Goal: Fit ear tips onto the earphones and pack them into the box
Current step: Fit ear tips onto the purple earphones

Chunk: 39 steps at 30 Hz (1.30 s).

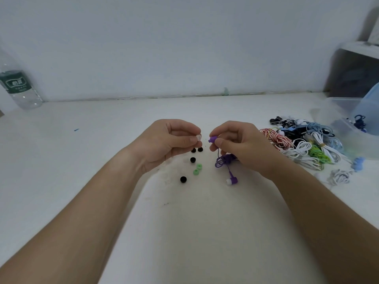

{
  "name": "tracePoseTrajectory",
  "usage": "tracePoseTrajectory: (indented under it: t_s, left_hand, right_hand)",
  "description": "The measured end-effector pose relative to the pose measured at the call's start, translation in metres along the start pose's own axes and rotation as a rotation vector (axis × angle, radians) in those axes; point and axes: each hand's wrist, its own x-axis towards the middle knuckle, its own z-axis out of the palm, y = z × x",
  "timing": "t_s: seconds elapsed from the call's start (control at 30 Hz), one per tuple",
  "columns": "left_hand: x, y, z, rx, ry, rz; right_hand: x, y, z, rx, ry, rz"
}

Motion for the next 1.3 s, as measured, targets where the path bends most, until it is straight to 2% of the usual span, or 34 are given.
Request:
tracePoseTrajectory:
  t_s: [0.37, 1.3]
  left_hand:
    - [0.0, -0.005, 0.013, 0.063, 0.021, 0.028]
    - [0.002, -0.01, 0.018, -0.025, 0.01, 0.048]
  right_hand:
    - [-0.002, -0.004, -0.001, 0.061, 0.036, -0.035]
    - [-0.002, -0.005, -0.002, 0.067, 0.059, -0.025]
